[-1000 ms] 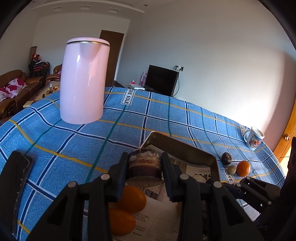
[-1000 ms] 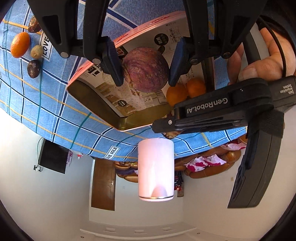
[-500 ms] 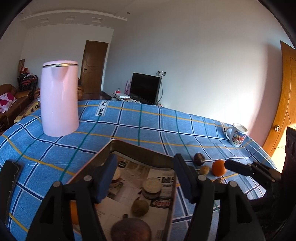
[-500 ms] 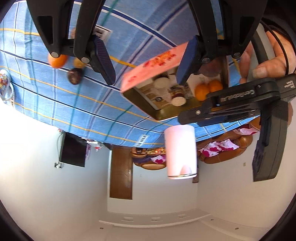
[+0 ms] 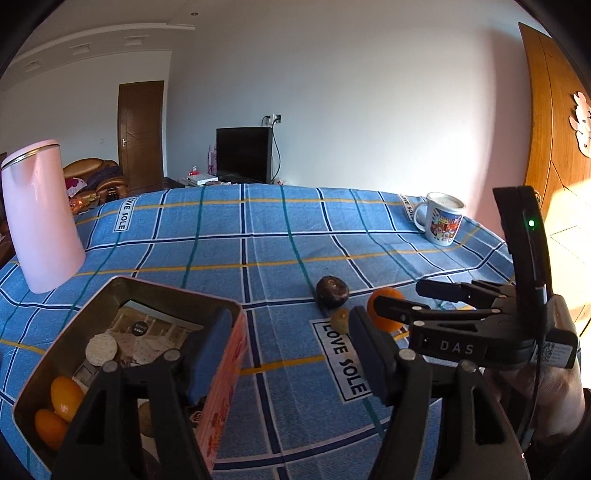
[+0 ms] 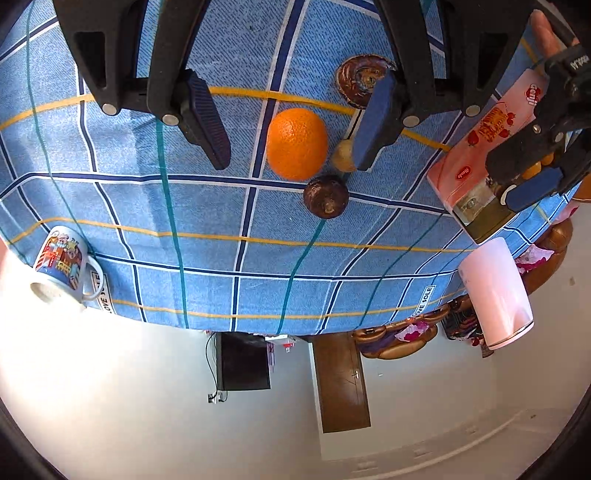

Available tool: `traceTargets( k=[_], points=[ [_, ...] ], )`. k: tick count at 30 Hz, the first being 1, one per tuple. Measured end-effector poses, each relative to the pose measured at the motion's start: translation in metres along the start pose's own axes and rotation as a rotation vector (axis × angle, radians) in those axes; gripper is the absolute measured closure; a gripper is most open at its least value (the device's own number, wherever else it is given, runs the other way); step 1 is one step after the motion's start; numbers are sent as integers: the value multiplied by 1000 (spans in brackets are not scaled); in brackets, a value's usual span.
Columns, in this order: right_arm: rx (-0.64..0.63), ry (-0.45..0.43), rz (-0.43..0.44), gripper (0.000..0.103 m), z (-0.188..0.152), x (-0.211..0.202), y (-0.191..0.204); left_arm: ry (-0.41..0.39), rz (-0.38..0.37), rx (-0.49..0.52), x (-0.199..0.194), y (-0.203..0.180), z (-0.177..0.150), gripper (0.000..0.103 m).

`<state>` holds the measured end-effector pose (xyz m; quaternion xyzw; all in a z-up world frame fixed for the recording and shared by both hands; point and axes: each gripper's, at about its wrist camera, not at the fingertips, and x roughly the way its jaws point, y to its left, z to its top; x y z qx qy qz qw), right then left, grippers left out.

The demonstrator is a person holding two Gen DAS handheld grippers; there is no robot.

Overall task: Organize fruits
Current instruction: 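Grasp an orange with the right tool while the left tool grasps a brown round cake, then lift the orange and round cake and carry both toward the pink tin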

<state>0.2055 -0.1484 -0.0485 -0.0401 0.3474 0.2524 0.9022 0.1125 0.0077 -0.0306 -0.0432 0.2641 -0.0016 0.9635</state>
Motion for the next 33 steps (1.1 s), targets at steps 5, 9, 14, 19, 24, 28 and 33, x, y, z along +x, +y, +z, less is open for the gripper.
traceTargets(
  k=[5,9,14,19,24,28,33],
  points=[
    [2,107,-10,60,-1,27,1,30,-5,16,9,-6,-4,35],
    [41,70,24,64,-5,13,-8,26,-28,42,7,-15,-5,35],
    [87,-17,7,64,-18,-17,-24,62,-78,82,15,-36,-6,35],
    [98,-70,-22,64,-27,-40,-33,143,-123,117,33,-58,-6,35],
    [114,-87,-15,63,-28,-43,-38,256,-151,146,53,-74,-10,46],
    [107,-92,-12,63,-29,-44,-37,339,-164,145,68,-76,-16,64],
    [118,-92,-3,63,-29,-44,-39,312,-179,109,61,-69,-15,65]
  ],
)
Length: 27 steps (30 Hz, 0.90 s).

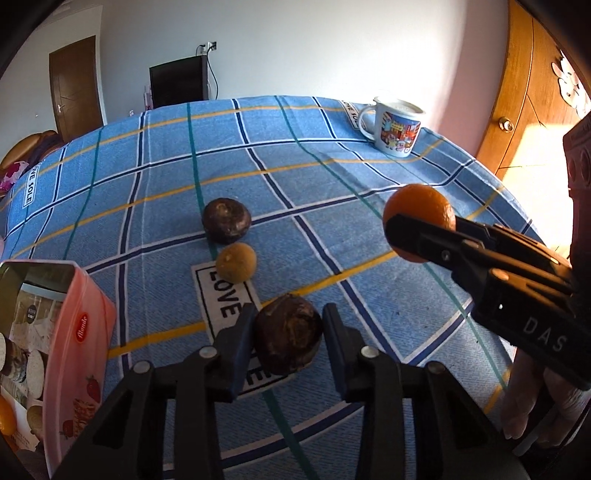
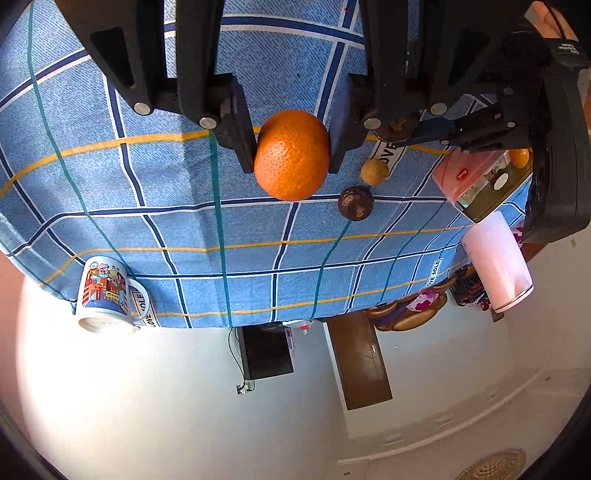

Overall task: Organize fruits
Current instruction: 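Lift the orange and round cake and carry both toward the pink tin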

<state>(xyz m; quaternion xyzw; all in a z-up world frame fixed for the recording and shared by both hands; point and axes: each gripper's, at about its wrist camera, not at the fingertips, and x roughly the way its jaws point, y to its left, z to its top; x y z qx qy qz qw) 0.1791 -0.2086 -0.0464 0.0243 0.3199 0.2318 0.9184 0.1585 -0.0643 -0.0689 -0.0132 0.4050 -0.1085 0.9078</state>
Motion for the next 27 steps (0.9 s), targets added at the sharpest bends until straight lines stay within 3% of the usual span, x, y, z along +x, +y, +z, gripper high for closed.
traceTargets(
  k=[11,27],
  points=[
    [-61,-65,34,63,-2,-13,13,-147,17,-16,-28,5,0,65],
    [-107,-138,53,63,-4,-25,21,-259,60,-23,-46,7,-3,65]
  ],
)
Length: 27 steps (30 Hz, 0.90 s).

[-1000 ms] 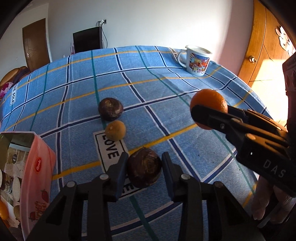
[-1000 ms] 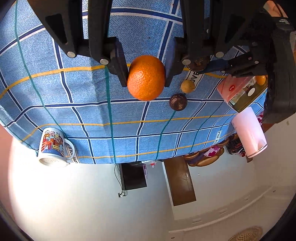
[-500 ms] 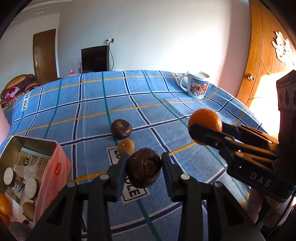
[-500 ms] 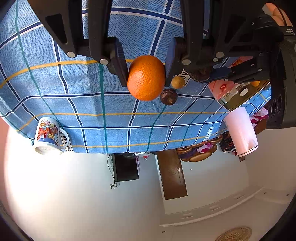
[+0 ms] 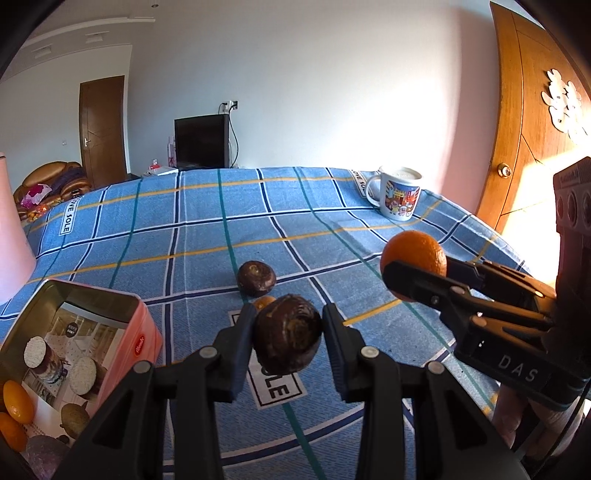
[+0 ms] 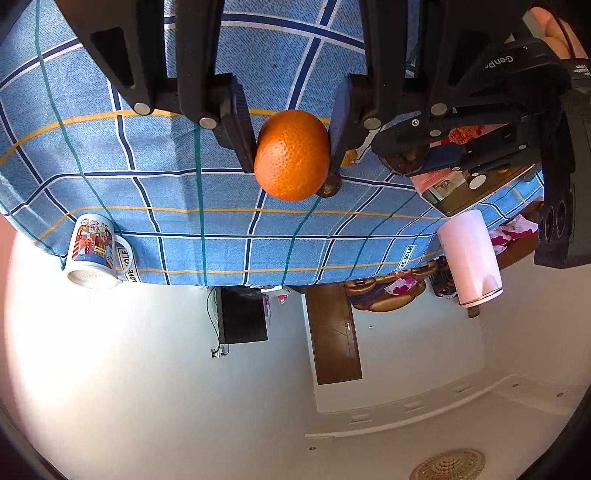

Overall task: Organize fruits
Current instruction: 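Lift the orange and round cake and carry both toward the pink tin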

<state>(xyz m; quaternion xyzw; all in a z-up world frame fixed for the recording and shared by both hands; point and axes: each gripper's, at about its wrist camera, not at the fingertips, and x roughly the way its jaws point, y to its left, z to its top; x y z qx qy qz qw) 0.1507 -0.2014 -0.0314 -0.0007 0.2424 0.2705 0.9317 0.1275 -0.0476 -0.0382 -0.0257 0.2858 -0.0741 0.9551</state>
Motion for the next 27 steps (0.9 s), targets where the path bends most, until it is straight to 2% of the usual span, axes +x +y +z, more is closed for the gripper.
traceTargets(
  k=[27],
  points=[
    [-58,-101,1,63,0,-16,12,-152,61,30,-29,-5,-5,65]
  ],
)
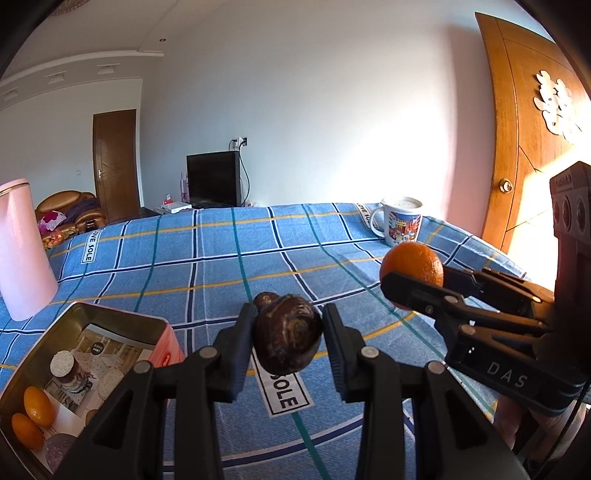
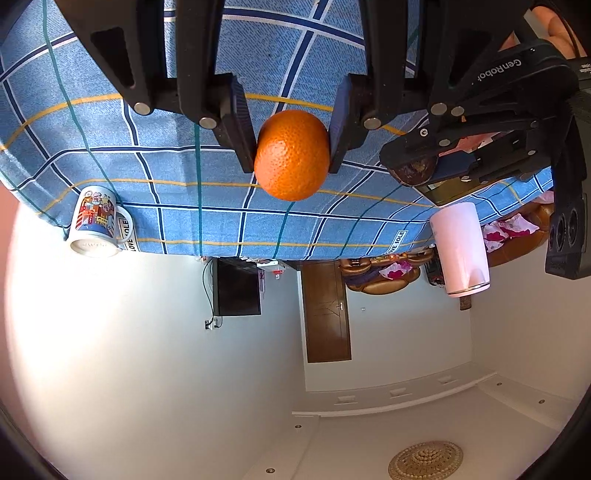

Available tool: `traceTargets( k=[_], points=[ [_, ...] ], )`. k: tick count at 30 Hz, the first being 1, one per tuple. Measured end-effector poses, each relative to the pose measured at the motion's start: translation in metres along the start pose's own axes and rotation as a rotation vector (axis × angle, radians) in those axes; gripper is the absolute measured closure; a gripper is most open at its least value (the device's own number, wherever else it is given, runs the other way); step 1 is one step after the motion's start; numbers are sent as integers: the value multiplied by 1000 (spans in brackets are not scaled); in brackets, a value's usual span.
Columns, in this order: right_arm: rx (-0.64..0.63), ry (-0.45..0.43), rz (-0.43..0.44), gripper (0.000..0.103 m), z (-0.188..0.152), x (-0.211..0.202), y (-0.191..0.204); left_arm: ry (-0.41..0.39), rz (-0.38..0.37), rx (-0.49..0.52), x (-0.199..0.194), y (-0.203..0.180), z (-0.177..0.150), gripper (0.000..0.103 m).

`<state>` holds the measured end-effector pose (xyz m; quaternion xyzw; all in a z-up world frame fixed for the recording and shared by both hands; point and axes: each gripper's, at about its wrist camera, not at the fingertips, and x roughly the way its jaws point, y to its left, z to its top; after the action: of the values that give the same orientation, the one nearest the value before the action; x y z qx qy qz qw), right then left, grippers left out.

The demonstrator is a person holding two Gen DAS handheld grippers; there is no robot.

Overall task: Organize fruits
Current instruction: 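Lift the orange and round cake and carry both toward the pink tin, then lower the orange and round cake into the tin and open both tools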

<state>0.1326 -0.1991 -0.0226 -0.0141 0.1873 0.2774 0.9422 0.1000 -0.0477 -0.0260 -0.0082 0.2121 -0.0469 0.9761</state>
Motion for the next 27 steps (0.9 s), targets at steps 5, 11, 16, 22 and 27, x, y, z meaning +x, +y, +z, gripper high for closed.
traceTargets(
  k=[5,11,16,22,27],
  points=[
    [-8,4,11,63,1,4,5,-16,13,-6,-9,9,-1,65],
    [-21,29,77,63,11,15,29,-43,56,-54,-28,42,2,65],
    [-49,54,169,63,23,31,65,-33,123,-139,-41,90,1,65],
    [-114,97,272,63,31,54,120,-19,186,-248,-50,147,-6,65],
    [-173,159,331,63,26,78,164,7,224,-303,-54,177,-15,65]
  ],
)
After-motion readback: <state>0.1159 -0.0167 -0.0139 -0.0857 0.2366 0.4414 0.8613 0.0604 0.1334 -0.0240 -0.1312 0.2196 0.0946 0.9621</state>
